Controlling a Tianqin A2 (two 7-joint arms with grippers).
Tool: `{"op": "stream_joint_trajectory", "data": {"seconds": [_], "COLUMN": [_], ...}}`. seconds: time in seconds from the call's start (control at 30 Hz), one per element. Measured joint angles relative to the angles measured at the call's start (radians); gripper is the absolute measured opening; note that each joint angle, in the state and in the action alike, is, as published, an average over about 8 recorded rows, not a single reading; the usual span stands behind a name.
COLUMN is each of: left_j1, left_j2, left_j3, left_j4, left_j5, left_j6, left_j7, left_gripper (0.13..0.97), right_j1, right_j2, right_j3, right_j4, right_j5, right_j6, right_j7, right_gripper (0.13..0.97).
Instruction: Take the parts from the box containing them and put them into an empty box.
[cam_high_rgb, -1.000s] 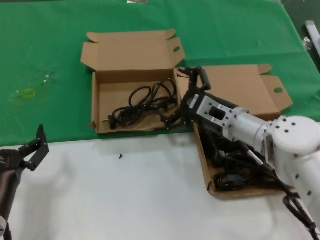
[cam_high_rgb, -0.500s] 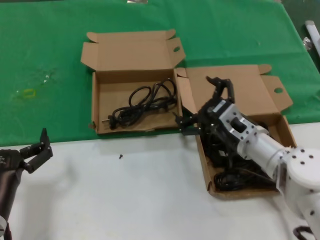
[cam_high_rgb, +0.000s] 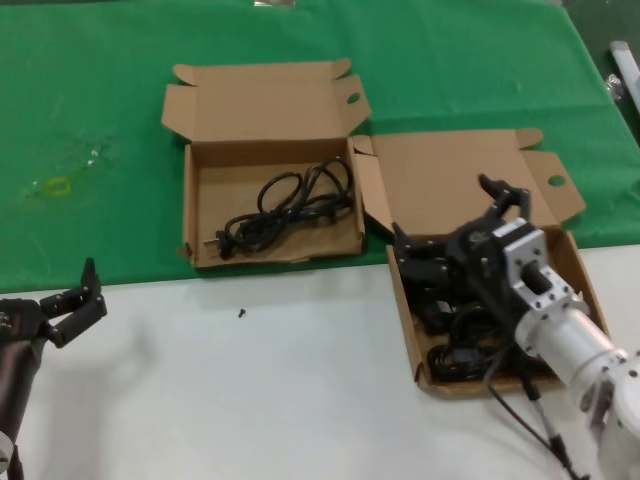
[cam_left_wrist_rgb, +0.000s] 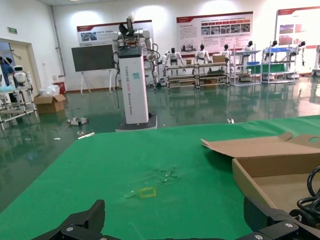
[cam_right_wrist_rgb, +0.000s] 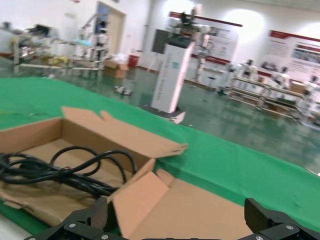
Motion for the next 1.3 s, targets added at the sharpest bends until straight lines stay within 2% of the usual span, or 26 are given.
{"op": "stream_joint_trajectory", "data": {"seconds": [0.5, 1.3], "left_j1": [0.000, 0.000], "left_j2": [0.000, 0.000], "left_j3": [0.000, 0.000], "left_j4": [0.000, 0.000], "left_j5": [0.000, 0.000], "left_j6": [0.000, 0.000], "left_j7": [0.000, 0.000], "left_gripper": [0.966, 0.966], "right_j1": [-0.187, -0.194], "right_j2": [0.019, 0.020], "right_j3": [0.063, 0.065], "right_j4": [0.186, 0.193], "right_j5": [0.044, 0.046], "right_j6": [0.144, 0.149], "right_j7": [0.164, 0.170], "right_gripper": [0.966, 0.966]}}
